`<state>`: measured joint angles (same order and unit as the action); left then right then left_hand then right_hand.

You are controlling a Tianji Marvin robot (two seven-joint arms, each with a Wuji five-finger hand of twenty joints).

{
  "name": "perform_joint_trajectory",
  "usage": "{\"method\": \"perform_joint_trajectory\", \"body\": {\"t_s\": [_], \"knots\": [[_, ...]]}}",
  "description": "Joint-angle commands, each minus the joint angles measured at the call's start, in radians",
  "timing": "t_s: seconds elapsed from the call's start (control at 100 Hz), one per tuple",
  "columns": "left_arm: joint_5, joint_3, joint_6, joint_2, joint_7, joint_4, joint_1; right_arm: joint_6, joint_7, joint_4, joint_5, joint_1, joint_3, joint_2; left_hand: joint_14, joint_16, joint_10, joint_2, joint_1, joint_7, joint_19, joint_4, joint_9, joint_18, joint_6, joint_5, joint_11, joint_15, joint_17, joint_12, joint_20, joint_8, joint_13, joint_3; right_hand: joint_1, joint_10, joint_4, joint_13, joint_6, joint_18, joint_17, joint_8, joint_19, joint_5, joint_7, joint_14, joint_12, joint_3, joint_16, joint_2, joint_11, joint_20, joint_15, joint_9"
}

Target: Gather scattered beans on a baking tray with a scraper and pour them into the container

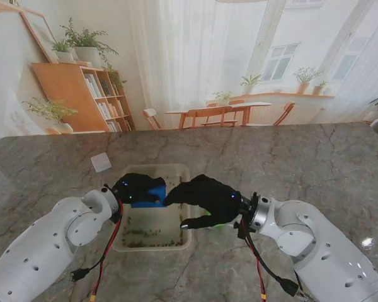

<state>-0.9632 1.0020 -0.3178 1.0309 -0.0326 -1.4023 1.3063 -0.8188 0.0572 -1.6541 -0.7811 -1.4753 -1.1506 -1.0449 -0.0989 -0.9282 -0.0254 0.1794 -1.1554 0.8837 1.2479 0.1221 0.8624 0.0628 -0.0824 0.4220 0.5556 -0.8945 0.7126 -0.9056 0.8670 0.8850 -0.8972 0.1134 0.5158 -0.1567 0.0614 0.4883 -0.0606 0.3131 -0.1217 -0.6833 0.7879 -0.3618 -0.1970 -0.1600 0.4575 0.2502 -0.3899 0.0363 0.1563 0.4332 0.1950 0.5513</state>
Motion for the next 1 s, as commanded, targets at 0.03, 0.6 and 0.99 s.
{"method": "perform_joint_trajectory", "body": {"t_s": [0.03, 0.6, 0.99], "knots": [[-0.005, -0.044, 0.010, 0.014, 0.031, 0.058, -0.071, 0.005, 0.010, 0.009, 0.000, -0.002, -0.005, -0.001, -0.081, -0.039, -0.005, -0.049, -0.086, 0.014, 0.057, -0.055, -0.022, 0.062, 0.047, -0.016, -0.019, -0.069, -0.035, -0.020, 0.042, 0.015, 0.011, -0.073, 0.002, 0.001, -0.031, -0.004, -0.001, -0.018, 0.003, 0.004, -0.014, 0.021, 0.013, -0.003, -0.017, -0.014, 0.013, -0.039, -0.025, -0.012, -0.013, -0.004], [0.106, -0.317, 0.026, 0.067, 0.154, 0.355, -0.358, -0.043, 0.141, 0.051, 0.147, 0.057, 0.015, 0.024, -0.097, -0.039, -0.005, -0.038, -0.098, 0.055, 0.113, -0.055, -0.041, 0.085, 0.052, -0.060, -0.067, -0.124, -0.055, -0.096, 0.026, 0.042, 0.031, -0.075, 0.001, 0.004, -0.031, -0.001, 0.001, -0.019, 0.002, 0.005, -0.015, 0.020, 0.013, -0.001, -0.017, -0.012, 0.012, -0.037, -0.025, -0.013, -0.014, -0.003], [0.141, -0.402, 0.049, 0.092, 0.195, 0.443, -0.422, -0.115, 0.213, 0.087, 0.189, 0.146, 0.082, 0.050, -0.118, -0.037, 0.007, -0.044, -0.107, 0.061, 0.115, -0.055, -0.059, 0.107, 0.038, -0.075, -0.055, -0.136, -0.049, -0.119, 0.013, 0.048, 0.037, -0.075, 0.002, 0.003, -0.031, -0.004, -0.001, -0.021, 0.003, 0.004, -0.016, 0.026, 0.014, -0.001, -0.016, -0.012, 0.012, -0.041, -0.025, -0.012, -0.014, -0.007]]}}
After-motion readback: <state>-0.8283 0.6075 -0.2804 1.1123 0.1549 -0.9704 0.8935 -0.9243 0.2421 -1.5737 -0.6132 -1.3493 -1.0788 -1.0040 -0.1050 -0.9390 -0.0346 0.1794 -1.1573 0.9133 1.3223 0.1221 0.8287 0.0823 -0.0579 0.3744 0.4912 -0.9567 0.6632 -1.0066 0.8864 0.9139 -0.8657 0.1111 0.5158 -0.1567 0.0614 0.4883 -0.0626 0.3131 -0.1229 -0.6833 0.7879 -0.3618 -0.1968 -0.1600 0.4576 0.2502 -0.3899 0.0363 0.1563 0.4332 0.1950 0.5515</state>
